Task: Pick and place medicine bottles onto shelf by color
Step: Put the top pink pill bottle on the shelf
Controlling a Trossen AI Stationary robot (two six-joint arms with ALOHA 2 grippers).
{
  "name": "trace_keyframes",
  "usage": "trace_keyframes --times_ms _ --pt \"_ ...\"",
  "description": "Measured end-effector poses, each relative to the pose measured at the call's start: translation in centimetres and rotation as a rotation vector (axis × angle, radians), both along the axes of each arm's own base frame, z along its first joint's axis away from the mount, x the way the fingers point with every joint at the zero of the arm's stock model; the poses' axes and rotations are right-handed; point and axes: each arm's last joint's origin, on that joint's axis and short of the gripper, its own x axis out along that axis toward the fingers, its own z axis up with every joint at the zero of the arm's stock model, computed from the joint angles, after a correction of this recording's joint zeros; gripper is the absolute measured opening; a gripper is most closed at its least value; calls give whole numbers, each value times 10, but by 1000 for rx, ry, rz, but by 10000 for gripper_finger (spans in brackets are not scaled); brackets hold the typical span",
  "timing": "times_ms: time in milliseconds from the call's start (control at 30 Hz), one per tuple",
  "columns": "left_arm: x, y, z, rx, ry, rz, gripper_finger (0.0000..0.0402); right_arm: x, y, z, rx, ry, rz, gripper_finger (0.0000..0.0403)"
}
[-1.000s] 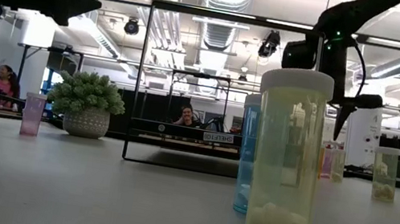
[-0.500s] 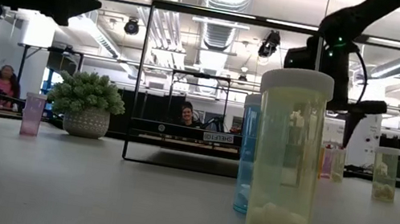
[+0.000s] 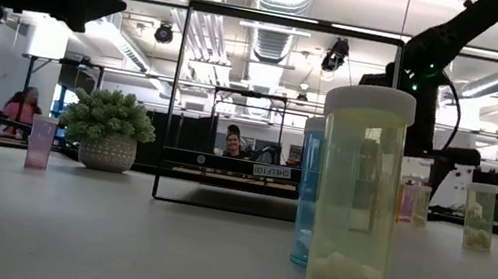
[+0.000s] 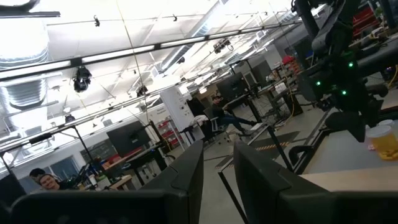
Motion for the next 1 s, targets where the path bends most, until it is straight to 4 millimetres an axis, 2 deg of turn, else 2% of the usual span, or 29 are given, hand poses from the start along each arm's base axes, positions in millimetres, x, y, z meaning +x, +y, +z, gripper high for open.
trace_keyframes --times_ms 600,1000 --pt "0 0 0 0 0 0 72 3 -2 -1 -26 -27 35 199" --pt "0 0 0 0 0 0 72 4 -2 -1 -6 -56 42 118"
